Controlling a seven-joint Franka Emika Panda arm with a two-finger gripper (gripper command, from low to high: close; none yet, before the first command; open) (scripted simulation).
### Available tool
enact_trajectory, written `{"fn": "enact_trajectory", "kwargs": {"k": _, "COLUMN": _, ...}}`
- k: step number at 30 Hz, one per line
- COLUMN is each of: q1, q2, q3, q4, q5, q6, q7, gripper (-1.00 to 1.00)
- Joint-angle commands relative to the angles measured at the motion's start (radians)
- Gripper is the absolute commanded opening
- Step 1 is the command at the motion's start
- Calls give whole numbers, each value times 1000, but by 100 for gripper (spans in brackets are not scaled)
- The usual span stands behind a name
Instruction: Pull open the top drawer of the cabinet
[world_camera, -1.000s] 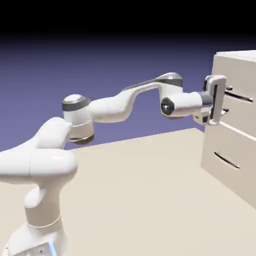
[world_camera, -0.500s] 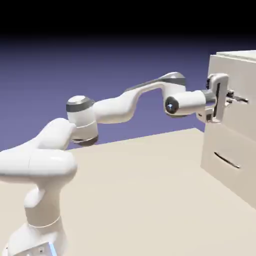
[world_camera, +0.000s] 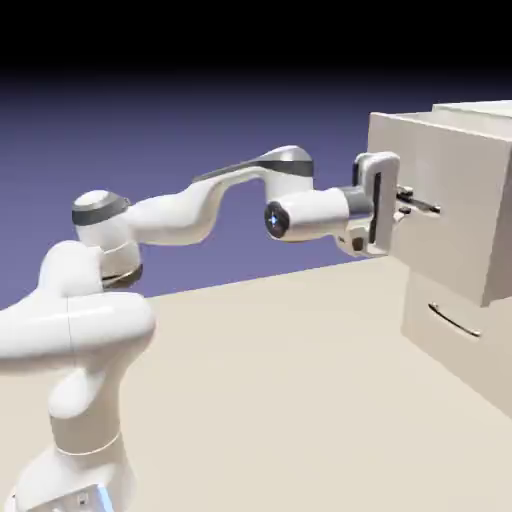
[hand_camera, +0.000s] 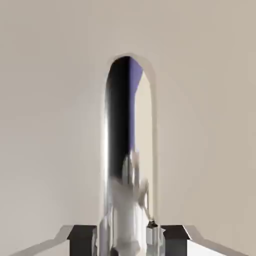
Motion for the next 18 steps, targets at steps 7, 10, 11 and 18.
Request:
{"fn": "enact_trajectory", "kwargs": {"k": 7, "q1": 149, "q2": -158, "q3": -16, "q4": -117, "q5": -1, "q6": 31, "q7": -189, "gripper": -100}}
{"fn": "enact_trajectory", "kwargs": {"k": 10, "q1": 158, "q2": -267, "q3": -10, "q4": -90, "q5": 21, "q6": 65, "q7": -307, "gripper": -100}}
{"fn": "enact_trajectory", "kwargs": {"k": 11, "q1": 160, "q2": -303, "q3": -9, "q4": -79, "q5": 29, "q6": 76, "q7": -347, "gripper": -100}}
{"fn": "enact_trajectory", "kwargs": {"k": 18, "q1": 185, "q2": -557, "q3": -15, "q4": -3, "q5": 88, "q6": 160, "q7": -628, "gripper": -100}}
